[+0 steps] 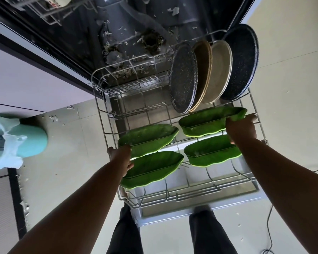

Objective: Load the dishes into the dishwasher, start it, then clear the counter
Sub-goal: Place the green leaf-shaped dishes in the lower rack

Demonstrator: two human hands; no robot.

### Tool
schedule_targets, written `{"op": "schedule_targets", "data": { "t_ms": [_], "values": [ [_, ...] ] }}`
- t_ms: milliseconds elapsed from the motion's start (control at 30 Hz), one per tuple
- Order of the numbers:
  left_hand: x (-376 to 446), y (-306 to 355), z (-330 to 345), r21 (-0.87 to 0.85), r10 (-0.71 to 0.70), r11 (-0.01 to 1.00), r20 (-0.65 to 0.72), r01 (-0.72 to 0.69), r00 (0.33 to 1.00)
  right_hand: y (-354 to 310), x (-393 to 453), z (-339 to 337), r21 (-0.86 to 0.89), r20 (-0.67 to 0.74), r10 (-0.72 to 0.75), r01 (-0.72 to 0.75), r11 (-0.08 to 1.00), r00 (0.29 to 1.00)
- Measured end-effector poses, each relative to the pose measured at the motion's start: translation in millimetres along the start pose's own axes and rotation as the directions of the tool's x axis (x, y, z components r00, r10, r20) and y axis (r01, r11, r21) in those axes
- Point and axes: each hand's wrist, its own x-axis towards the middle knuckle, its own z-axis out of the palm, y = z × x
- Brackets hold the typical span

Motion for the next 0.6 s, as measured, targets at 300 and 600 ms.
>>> {"op": "schedule_targets", "data": {
  "t_ms": [300,600],
  "values": [
    [-57.2,-32.5,-45.3,0.775,0.707,0.020,0.435,-0.632,0.557,21.4,-107.8,11.3,-0.565,0.189,-0.563,0.558,0.608,0.805],
    [-116.6,-4.8,-146.3,0.660,0.639,-0.333,0.683,-0.674,0.354,-29.9,-264.9,16.1,-0.533,0.448,-0.657,0.771,0.347,0.606]
  ]
}}
